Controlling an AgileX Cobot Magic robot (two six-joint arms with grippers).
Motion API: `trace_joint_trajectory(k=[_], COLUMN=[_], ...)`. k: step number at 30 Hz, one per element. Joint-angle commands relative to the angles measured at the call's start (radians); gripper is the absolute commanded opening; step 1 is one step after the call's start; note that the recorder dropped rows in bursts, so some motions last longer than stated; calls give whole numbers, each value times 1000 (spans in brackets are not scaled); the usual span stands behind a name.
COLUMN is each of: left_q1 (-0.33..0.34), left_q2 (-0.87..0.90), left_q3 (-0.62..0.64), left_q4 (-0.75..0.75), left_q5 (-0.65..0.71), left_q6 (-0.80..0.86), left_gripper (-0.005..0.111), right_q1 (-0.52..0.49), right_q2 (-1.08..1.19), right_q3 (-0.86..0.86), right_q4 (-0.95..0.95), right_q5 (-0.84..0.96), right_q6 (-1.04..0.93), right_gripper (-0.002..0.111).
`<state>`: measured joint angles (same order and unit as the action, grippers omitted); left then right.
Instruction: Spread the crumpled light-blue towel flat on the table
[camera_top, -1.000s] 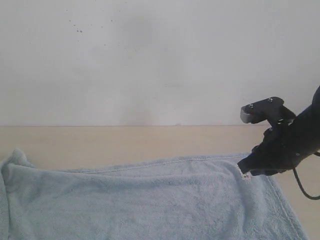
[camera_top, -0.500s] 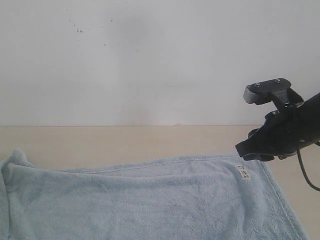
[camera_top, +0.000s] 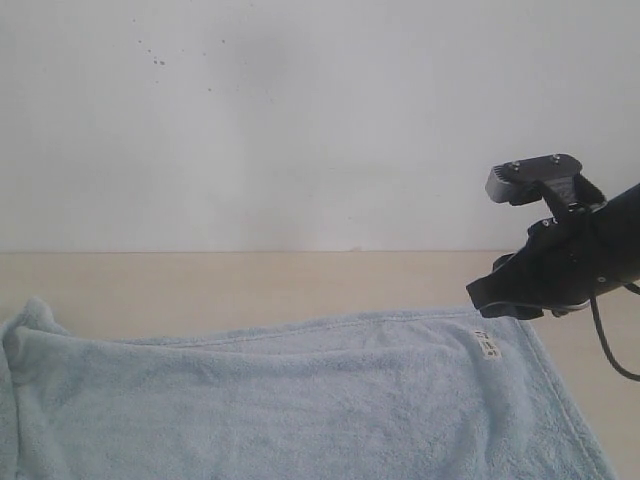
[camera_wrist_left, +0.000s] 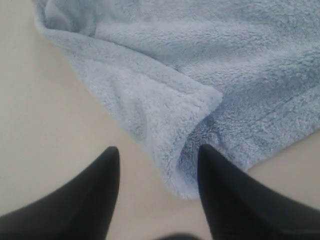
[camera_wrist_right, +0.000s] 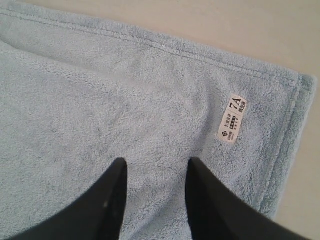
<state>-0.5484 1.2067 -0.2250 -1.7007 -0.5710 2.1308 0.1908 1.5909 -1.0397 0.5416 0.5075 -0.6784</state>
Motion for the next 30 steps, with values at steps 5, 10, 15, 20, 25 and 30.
trace_joint_trajectory(k=[5, 10, 15, 20, 25, 30], left_q1=[-10, -10, -10, -8, 11, 69], left_q2=[156, 233, 248, 248, 248, 248], left_q3=[5, -27, -43, -43, -43, -43], left_q4=[253, 311, 305, 304, 321, 365], left_q5=[15, -49, -112, -92, -87, -56], left_q6=[-121, -196, -210, -210, -210, -210], left_gripper=[60, 60, 60, 60, 58, 58], right_q1=[-1, -1, -1, -1, -1, -1], right_q2=[-10, -10, -10, -10, -10, -10], right_q3=[4, 4, 4, 4, 4, 4], right_q4=[5, 5, 5, 6, 20, 28], right_q5=[-1, -1, -1, -3, -3, -3], right_q6=[-12, -20, -26, -27, -31, -36], right_gripper=[38, 38, 38, 38, 38, 38])
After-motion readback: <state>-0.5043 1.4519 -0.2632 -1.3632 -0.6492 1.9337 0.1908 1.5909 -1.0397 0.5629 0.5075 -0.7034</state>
